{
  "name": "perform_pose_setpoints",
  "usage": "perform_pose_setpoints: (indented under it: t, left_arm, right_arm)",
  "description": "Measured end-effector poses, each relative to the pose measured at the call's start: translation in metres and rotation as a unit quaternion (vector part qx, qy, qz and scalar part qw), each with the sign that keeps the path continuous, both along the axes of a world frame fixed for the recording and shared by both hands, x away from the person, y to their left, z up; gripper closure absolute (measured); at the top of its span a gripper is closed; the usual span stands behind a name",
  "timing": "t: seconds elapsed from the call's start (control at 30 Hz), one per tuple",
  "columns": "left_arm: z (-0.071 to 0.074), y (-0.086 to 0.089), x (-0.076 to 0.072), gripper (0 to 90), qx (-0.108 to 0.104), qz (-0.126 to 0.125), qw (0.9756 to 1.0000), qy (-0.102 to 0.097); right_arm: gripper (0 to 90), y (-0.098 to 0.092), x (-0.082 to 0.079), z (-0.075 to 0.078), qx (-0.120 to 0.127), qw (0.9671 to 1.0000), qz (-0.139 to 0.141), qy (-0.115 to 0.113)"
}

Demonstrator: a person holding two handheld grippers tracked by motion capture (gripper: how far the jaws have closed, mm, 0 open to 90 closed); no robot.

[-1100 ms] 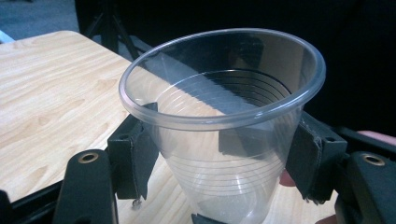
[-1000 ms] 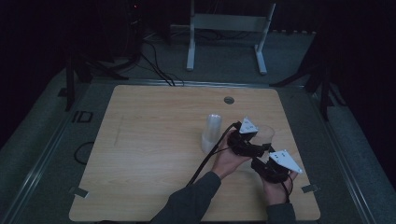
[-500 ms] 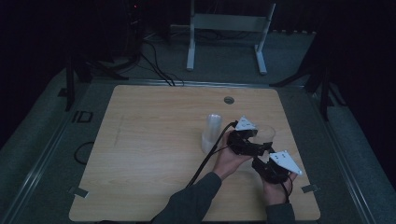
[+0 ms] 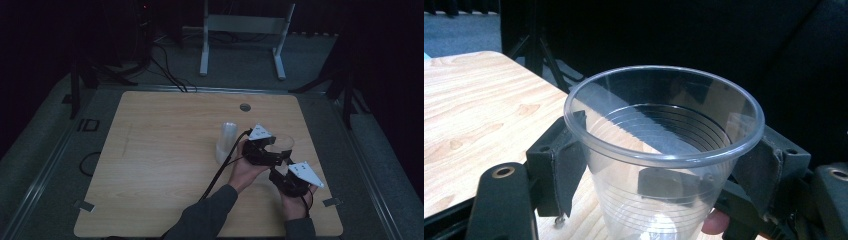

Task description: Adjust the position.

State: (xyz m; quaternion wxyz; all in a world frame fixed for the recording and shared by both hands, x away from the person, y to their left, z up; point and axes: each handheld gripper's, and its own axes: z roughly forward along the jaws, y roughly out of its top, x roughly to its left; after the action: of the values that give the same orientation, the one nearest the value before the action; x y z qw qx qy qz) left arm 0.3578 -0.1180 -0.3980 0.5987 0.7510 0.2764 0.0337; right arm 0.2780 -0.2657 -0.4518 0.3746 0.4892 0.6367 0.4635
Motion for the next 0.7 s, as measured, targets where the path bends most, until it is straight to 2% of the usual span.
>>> perform_pose_setpoints:
  t: [0.23, 0.67, 0.7]
  left_arm:
    - [0.0008, -0.0007, -0.0026, 28.4, 0.005, 0.001, 0.9999, -0.014]
    - [0.0028, 0.0001, -0.0035, 29.4, 0.015, 0.014, 0.9992, -0.034]
    - [0.0033, 0.0004, -0.0037, 29.4, 0.018, 0.017, 0.9989, -0.04]
  right_arm:
    - [40.4, -0.0015, 0.0001, 0.0006, 0.001, 1.0, 0.004, 0.001]
    - [29.7, -0.0029, 0.0002, 0.0019, 0.005, 0.9999, 0.011, 0.007]
    - [29.4, -0.003, -0.0002, 0.0022, 0.005, 0.9999, 0.012, 0.007]
